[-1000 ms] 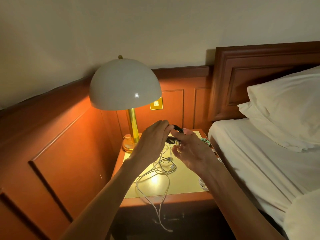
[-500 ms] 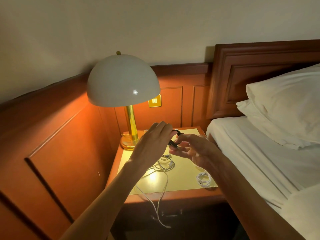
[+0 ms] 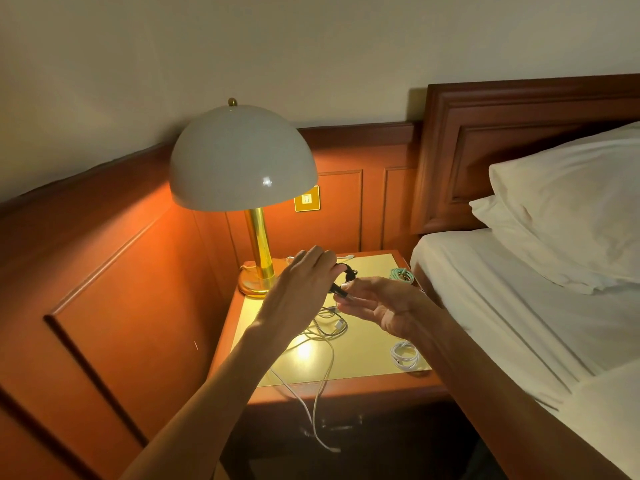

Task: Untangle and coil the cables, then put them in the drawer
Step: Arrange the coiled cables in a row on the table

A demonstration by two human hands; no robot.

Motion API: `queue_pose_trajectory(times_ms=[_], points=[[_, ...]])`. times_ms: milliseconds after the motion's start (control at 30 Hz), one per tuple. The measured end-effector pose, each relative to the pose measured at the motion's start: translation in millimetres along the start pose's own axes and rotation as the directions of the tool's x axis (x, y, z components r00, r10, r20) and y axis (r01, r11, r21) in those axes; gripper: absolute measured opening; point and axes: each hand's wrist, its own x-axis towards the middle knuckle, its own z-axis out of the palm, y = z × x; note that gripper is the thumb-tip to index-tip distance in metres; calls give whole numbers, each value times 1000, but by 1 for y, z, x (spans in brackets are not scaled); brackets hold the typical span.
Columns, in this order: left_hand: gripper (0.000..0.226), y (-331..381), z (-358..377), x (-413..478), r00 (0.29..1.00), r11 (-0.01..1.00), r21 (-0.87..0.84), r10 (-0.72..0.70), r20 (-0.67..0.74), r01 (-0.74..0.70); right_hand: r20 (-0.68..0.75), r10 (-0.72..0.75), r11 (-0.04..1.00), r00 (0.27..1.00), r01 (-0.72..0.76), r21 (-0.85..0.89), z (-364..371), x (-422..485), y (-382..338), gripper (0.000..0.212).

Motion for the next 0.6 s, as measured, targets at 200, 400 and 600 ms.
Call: queue_pose_trajectory(times_ms=[200,400,600], points=[[19,-4,-1,2,974,935,-299,-217,-60,190,-125,-586,709,801,432,-557,-3,3,24,30],[23,-9,-7,2,932,689,-653,-356,73,314,265,-834,134,485,643,-754,-7,2,25,16],[20,-14,-11,0,945,726,-630,-326,38,276,559,-655,-162,508,628,-761,-13,-2,7,24]])
